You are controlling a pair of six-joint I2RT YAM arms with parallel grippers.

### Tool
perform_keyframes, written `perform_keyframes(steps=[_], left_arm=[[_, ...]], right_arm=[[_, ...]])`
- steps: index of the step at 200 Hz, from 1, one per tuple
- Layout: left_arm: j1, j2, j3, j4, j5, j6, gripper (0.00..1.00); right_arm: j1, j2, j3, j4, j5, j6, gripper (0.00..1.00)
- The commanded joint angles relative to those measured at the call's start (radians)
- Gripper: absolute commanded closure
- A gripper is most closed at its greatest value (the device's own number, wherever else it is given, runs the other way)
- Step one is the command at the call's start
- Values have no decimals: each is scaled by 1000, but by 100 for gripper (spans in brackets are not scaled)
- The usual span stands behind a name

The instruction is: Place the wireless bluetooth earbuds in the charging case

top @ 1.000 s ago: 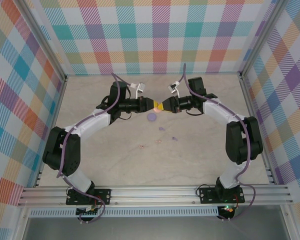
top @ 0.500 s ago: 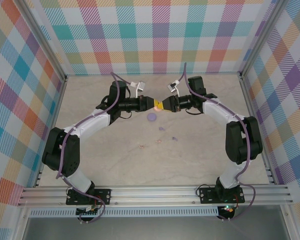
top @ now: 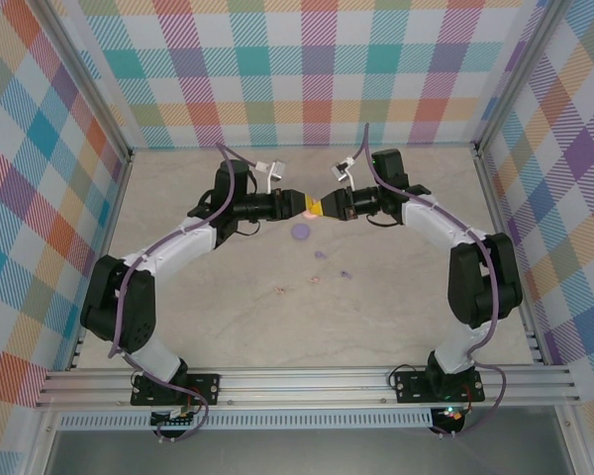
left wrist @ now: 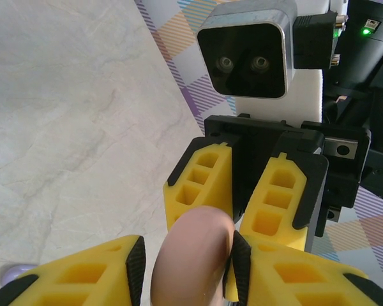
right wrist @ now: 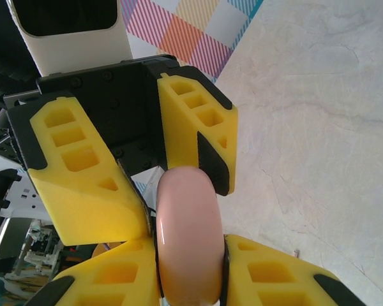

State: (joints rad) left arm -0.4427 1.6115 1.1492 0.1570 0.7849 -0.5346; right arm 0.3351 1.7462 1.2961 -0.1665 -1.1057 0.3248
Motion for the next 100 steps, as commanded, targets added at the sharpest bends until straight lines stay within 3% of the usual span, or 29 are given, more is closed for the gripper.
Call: perform_keyframes(steps=[1, 100], left_arm=[[-16, -54, -33, 11, 45, -11, 58], [-20, -89, -133, 182, 55, -149, 67]], right_arm=[[5, -45, 19, 20, 19, -4, 85], [3, -48, 37, 50, 39, 39, 89]])
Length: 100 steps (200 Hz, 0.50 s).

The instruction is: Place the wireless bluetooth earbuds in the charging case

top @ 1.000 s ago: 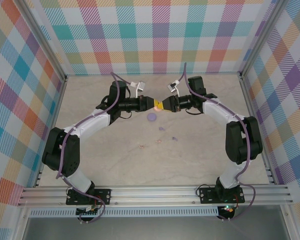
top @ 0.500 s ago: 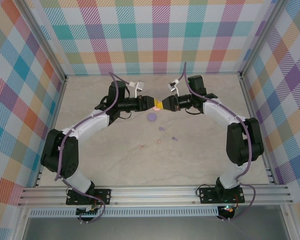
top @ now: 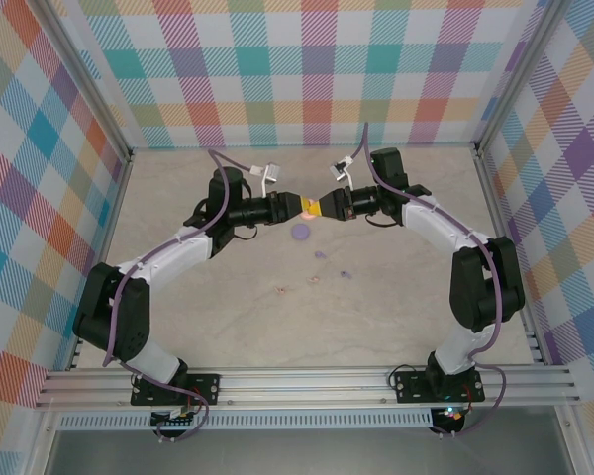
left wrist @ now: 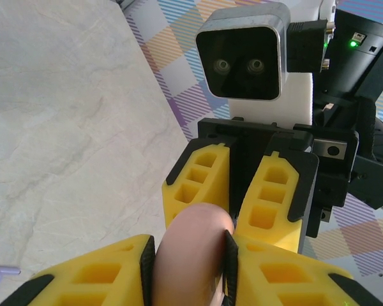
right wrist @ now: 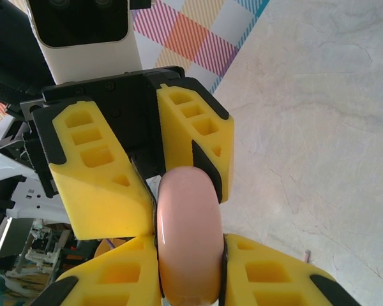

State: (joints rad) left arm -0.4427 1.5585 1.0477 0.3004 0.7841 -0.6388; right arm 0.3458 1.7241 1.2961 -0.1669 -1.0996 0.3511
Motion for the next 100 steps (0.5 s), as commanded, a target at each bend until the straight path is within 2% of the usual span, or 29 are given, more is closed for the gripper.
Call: perform_keyframes(steps=[1, 47, 100], left_arm=[[-20, -37, -32, 40, 56, -47, 68], [-22, -68, -64, 73, 47, -77, 68], [-22, -99, -71, 43, 27, -60, 60]], right_arm=[[-8, -25, 37, 51, 33, 13, 89], [-13, -23, 43, 69, 49, 38, 90], [-16, -20, 49, 61, 65, 40, 90]])
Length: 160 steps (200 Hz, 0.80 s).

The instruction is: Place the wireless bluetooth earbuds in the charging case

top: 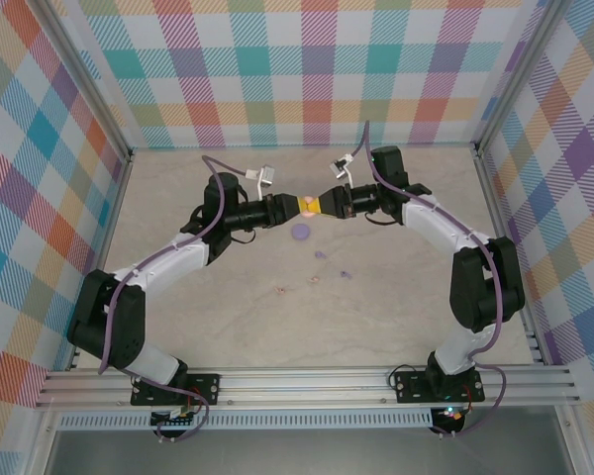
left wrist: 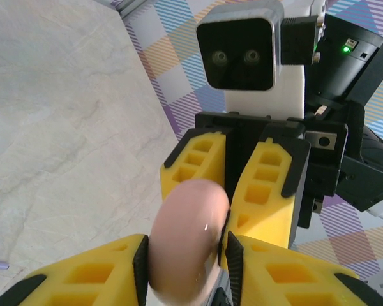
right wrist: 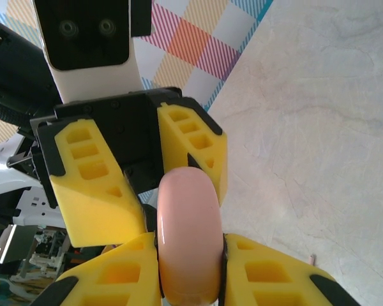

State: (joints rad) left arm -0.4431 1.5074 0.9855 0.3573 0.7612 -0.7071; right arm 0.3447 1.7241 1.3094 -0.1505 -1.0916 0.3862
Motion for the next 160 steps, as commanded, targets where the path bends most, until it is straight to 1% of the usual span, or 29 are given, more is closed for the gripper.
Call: perform_keyframes(steps=[1, 88, 160], left_arm=[[-22, -48, -9, -14, 50, 8, 60], [-22, -24, 17, 22, 66, -11, 58], [-22, 1, 33, 86, 68, -50, 61]], right_arm=[[-15, -19, 36, 46, 57, 5, 91], [-12, -8, 51, 36, -28, -3, 87], [11, 3, 88, -83, -82, -96, 87]])
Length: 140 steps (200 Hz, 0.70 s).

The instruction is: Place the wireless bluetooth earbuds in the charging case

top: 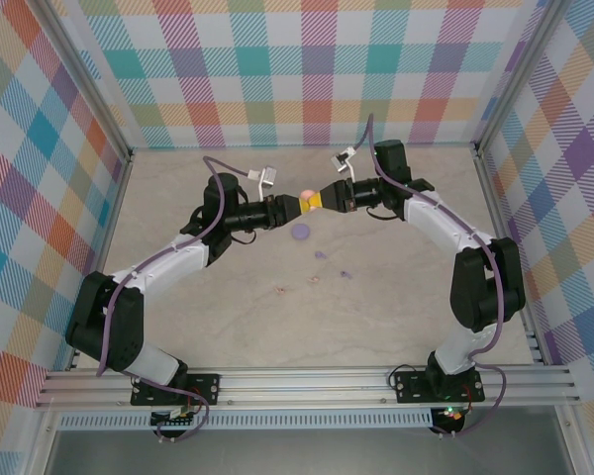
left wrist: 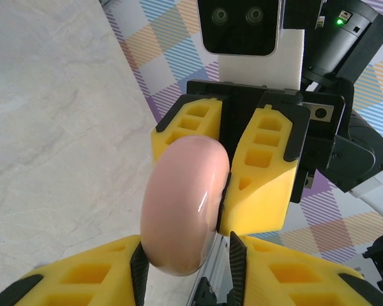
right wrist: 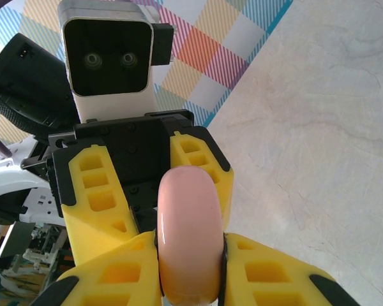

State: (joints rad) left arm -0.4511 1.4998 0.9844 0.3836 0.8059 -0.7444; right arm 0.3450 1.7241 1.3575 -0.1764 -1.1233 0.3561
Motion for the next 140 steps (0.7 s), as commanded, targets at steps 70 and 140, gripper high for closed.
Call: perform_keyframes(steps=[70, 140], left_arm=[[-14, 10, 47, 67, 12, -12, 64], [-24, 15, 48, 52, 14, 5, 81]], right_arm=[[28, -1, 74, -201, -81, -178, 84], [29, -6, 88, -210, -40, -167, 77]])
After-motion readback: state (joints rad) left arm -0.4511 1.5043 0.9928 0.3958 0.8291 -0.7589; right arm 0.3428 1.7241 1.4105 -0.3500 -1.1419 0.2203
